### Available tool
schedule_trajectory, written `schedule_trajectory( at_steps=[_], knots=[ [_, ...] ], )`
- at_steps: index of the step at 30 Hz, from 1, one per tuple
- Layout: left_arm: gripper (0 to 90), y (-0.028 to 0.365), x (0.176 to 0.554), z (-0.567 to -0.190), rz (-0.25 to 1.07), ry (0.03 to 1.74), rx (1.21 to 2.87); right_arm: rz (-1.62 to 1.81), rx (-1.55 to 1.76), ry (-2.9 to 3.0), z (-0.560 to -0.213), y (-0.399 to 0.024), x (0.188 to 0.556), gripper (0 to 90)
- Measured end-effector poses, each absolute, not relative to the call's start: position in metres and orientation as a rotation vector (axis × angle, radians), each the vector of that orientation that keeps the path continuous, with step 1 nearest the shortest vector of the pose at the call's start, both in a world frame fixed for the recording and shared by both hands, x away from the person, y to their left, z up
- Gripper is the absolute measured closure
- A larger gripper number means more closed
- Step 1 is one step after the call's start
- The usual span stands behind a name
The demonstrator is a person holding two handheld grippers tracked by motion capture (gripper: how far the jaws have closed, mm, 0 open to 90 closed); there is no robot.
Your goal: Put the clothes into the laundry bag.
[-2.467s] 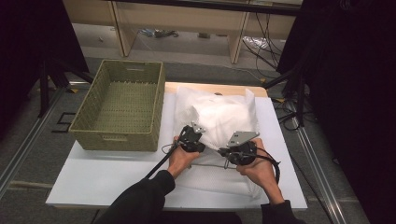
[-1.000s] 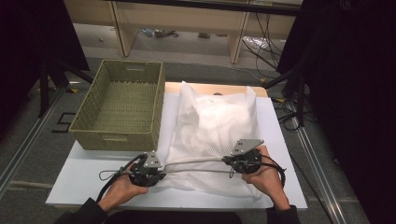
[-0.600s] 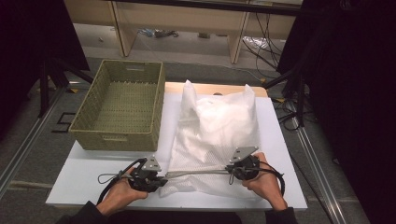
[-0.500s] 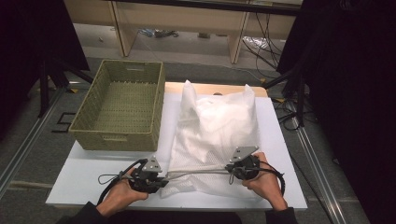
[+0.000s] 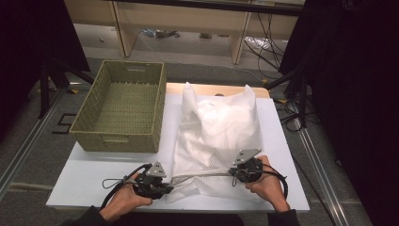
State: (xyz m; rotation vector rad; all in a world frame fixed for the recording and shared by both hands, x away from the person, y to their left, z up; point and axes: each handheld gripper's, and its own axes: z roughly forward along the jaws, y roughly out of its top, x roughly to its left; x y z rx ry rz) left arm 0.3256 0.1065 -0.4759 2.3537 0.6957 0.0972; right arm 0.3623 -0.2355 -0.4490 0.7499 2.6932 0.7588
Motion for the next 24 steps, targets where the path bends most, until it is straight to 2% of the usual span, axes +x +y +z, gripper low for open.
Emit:
schedule_trajectory(
  at_steps=[2,5,8,12,16,24],
  knots=[
    [68.9,0.107,0.324,-0.476,0.109,0.768,2.291,0.799,0.781,2.683,-0.447,-0.237,0.362,85.9],
    [58.3,0.113,0.324,-0.472,0.107,0.797,2.259,0.847,0.742,2.638,-0.444,-0.240,0.363,82.4],
    [46.5,0.118,0.323,-0.467,0.121,0.848,2.222,0.919,0.791,2.589,-0.436,-0.245,0.360,73.1],
    [37.7,0.124,0.321,-0.458,0.167,0.862,2.160,1.024,0.862,2.532,-0.428,-0.249,0.357,61.0],
    [34.7,0.135,0.321,-0.449,0.230,0.904,2.123,1.077,0.911,2.481,-0.420,-0.253,0.357,50.5],
    [30.8,0.148,0.323,-0.445,0.260,0.961,2.071,1.123,0.973,2.388,-0.411,-0.261,0.355,41.7]
  ],
)
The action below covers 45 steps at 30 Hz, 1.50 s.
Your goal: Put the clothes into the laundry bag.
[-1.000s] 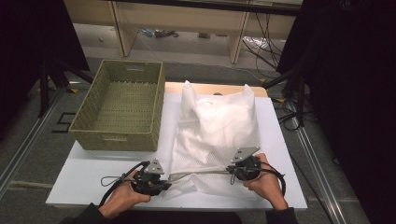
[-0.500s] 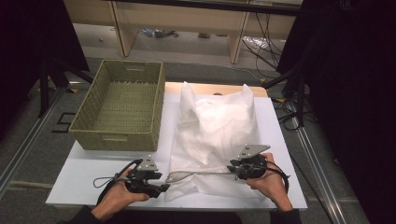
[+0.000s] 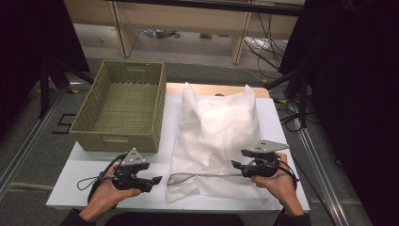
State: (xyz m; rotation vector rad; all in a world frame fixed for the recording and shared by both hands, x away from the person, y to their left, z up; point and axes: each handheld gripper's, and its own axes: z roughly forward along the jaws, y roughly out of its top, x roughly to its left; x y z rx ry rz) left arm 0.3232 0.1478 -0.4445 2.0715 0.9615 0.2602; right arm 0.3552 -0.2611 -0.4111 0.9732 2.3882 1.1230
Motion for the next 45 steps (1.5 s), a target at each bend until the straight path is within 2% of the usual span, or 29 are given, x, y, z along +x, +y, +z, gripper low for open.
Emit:
schedule_trajectory(
  at_steps=[2,6,7,13,20,38,45],
  knots=[
    [28.6,0.150,0.324,-0.443,0.266,0.976,2.049,1.147,0.987,2.383,-0.410,-0.262,0.354,41.1],
    [16.8,0.151,0.321,-0.441,0.255,0.917,2.039,1.137,0.962,2.358,-0.407,-0.265,0.351,40.0],
    [16.2,0.149,0.320,-0.441,0.262,0.919,2.022,1.150,0.966,2.370,-0.407,-0.265,0.350,39.3],
    [16.1,0.147,0.316,-0.440,0.270,0.864,1.987,1.150,1.000,2.342,-0.409,-0.267,0.345,32.0],
    [16.0,0.145,0.311,-0.444,0.255,0.811,1.997,1.163,0.986,2.327,-0.412,-0.266,0.339,27.8],
    [16.0,0.138,0.299,-0.447,0.263,0.744,2.043,1.193,0.949,2.389,-0.428,-0.253,0.313,23.2],
    [15.9,0.147,0.295,-0.445,0.270,0.780,1.979,1.184,0.953,2.396,-0.432,-0.256,0.303,23.0]
  ],
)
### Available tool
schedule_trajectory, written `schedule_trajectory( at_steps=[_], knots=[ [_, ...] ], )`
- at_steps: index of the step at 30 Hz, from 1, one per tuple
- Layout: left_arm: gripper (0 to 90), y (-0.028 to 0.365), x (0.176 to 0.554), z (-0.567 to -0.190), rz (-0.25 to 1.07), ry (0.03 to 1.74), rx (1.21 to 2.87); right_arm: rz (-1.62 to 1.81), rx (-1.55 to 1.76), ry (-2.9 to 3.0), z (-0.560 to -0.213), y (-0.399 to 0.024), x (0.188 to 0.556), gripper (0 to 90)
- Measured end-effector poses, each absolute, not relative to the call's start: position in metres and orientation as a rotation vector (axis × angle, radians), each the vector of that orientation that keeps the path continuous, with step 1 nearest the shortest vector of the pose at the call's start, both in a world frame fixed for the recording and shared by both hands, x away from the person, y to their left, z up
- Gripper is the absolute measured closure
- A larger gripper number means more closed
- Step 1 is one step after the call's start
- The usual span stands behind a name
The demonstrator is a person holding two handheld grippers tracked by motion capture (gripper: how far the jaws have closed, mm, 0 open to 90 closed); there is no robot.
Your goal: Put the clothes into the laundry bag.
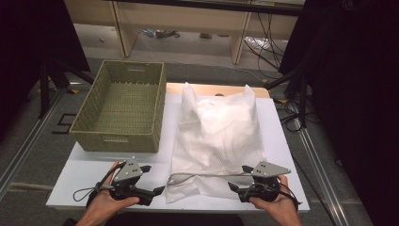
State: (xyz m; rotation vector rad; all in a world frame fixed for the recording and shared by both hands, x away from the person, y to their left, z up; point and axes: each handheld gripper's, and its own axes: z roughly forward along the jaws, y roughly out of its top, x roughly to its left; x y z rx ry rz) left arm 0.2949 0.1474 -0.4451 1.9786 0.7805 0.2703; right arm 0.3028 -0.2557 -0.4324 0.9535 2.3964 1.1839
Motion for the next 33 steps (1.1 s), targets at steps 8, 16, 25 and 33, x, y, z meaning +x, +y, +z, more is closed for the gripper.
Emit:
schedule_trajectory(
  at_steps=[8,16,25,33],
  knots=[
    [15.5,0.163,0.283,-0.440,0.311,0.745,1.986,1.197,0.963,2.387,-0.434,-0.259,0.287,20.2],
    [15.7,0.160,0.277,-0.440,0.346,0.738,2.027,1.174,0.992,2.356,-0.438,-0.266,0.273,18.0],
    [15.8,0.161,0.285,-0.443,0.343,0.791,2.023,1.177,1.007,2.339,-0.439,-0.274,0.274,18.1],
    [15.7,0.161,0.286,-0.443,0.338,0.783,2.040,1.168,0.982,2.342,-0.439,-0.273,0.274,18.4]
  ],
)
